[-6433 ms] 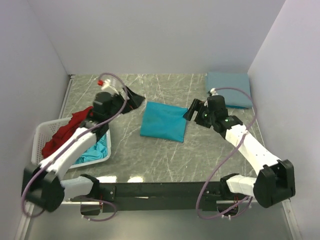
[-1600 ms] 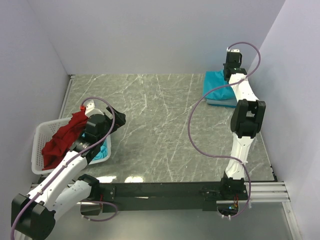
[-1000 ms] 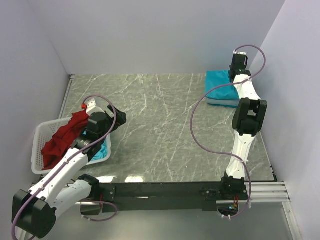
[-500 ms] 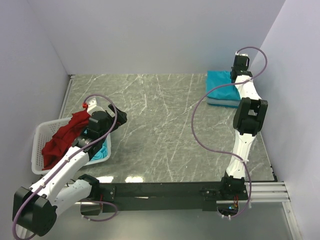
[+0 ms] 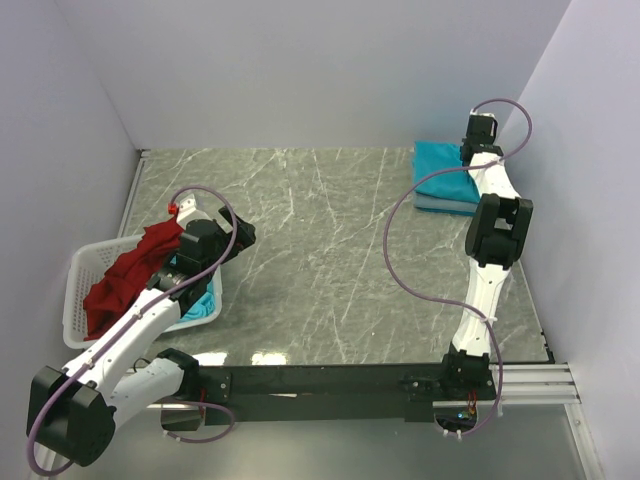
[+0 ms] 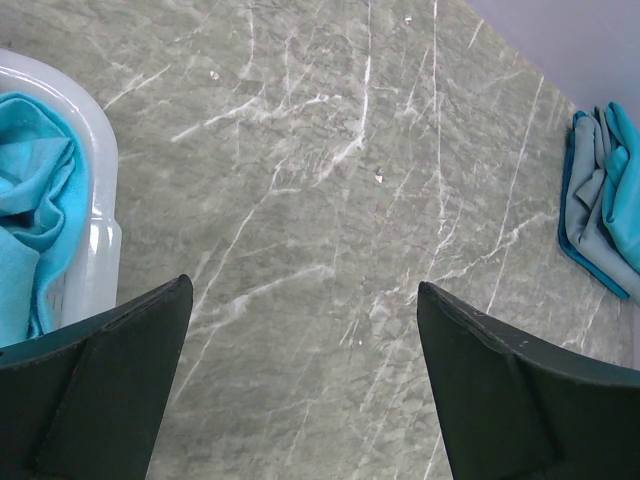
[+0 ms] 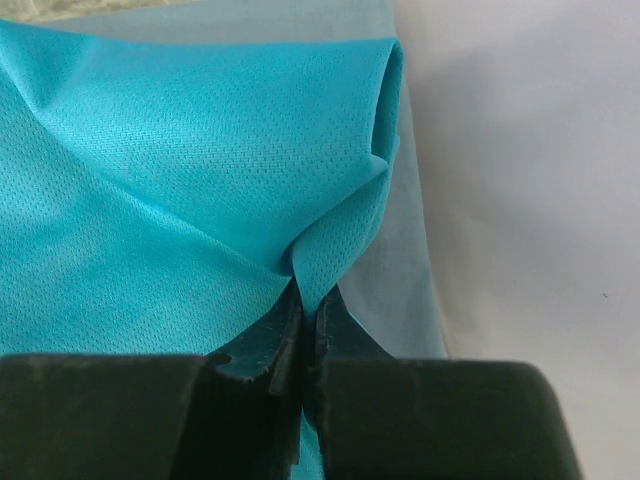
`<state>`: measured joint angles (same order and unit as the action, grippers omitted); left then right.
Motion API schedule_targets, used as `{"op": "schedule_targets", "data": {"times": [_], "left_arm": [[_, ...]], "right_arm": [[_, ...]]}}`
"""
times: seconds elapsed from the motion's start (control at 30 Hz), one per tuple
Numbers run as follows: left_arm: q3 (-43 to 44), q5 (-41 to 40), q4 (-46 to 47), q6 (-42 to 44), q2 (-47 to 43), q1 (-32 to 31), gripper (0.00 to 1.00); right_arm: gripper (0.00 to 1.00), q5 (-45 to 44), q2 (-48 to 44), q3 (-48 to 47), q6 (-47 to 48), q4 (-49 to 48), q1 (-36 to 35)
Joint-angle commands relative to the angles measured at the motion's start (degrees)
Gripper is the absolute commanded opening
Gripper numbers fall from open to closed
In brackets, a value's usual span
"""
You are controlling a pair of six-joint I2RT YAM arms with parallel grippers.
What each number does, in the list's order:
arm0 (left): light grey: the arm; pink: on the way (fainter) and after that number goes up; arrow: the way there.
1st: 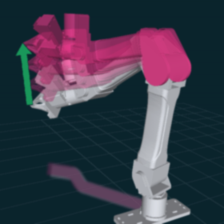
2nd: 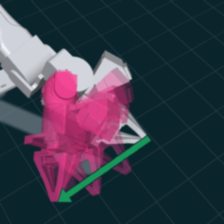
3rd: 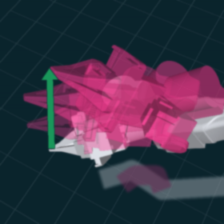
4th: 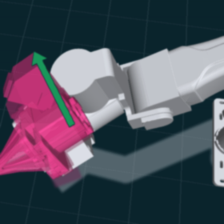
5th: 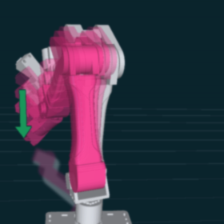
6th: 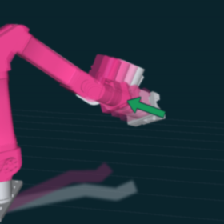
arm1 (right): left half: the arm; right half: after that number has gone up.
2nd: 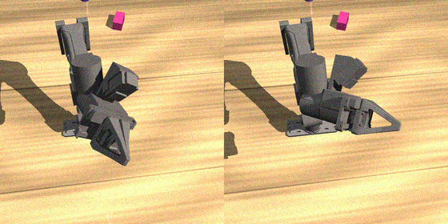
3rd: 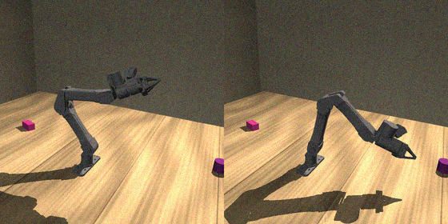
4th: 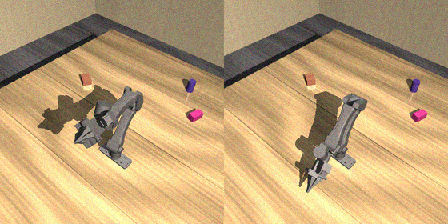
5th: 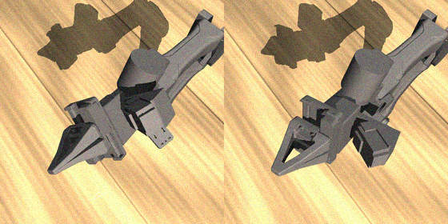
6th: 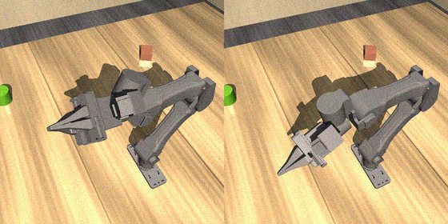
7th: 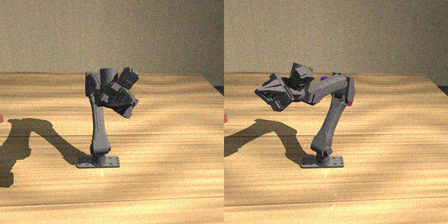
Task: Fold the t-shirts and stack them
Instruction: Neatly place the folded tshirt to the corner, then reset both grippers
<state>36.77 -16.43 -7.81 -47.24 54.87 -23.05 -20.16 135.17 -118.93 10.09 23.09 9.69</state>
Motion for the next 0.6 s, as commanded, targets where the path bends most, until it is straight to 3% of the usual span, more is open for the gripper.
{"op": "schedule_targets", "data": {"times": [0.0, 0.1, 0.13, 0.2, 0.57], "left_arm": [[2.5, 0.2, 2.4, 1.1, -0.4, 0.1, 0.99], [2.6, 0.5, 2.5, 1.0, -0.4, 0.0, 1.0], [2.6, 0.5, 2.5, 0.9, -0.2, 0.0, 1.0], [2.8, 0.7, 2.4, 0.9, -0.2, 0.0, 0.99], [3.8, 2.4, 1.5, 1.3, -2.0, 0.0, 0.99]], "right_arm": [[0.07, -1.5, -0.1, -2.6, 0.0, -3.1, 0.8], [0.42, -1.5, -0.2, -2.8, -0.8, -3.0, 0.8], [0.67, -1.6, -0.3, -3.1, -1.5, -2.8, 0.8], [0.8, -2.0, -1.0, -2.9, -2.2, -2.8, 0.8], [0.86, -2.4, -14.9, 6.8, -9.3, -5.7, 0.2]]}}
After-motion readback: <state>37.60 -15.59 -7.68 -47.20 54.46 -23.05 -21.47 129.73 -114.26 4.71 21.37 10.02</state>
